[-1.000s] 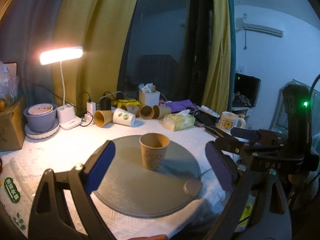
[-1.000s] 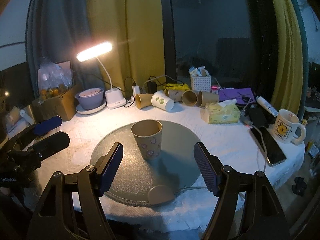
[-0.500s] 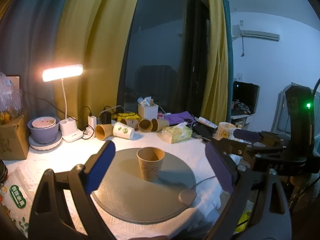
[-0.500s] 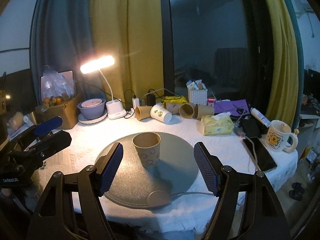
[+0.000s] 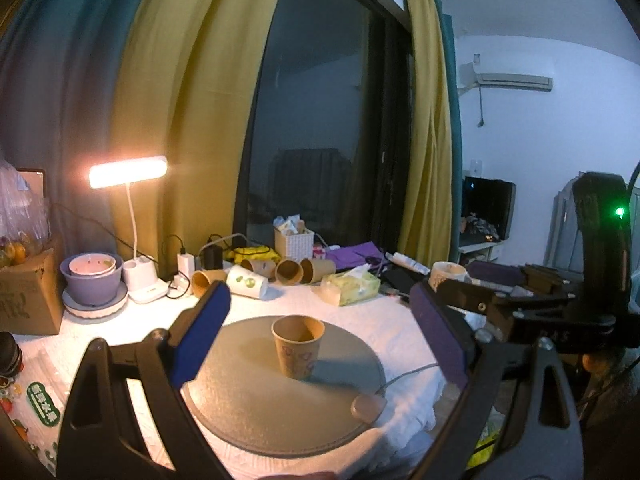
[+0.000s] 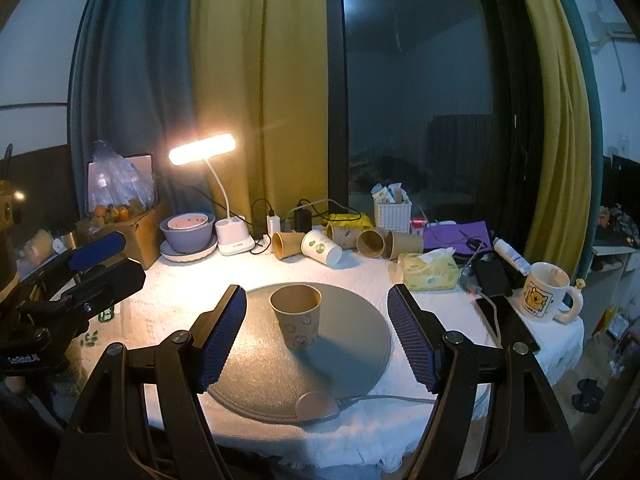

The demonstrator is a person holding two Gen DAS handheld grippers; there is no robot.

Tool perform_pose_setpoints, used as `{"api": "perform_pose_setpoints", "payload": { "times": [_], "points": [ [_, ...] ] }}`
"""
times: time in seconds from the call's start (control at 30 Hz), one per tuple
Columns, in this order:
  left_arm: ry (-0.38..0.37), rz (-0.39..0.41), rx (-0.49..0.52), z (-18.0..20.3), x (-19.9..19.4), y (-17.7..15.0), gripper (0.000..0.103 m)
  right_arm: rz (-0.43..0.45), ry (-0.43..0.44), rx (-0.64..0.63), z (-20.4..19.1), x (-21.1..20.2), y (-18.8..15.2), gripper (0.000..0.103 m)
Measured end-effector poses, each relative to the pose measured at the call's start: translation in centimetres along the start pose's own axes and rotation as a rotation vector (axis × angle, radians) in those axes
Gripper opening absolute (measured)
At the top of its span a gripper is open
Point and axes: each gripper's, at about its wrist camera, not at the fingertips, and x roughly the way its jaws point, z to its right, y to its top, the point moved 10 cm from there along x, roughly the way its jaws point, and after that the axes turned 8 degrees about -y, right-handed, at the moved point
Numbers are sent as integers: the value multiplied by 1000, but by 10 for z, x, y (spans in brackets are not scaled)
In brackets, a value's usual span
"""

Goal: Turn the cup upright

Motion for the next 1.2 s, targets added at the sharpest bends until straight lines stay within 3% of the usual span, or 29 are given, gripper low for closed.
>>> {"api": "perform_pose_setpoints", "payload": {
  "times": [1.2],
  "points": [
    [50, 17, -17, -13, -3, 1, 92, -5, 21, -16, -13, -1, 1, 76]
  ]
}}
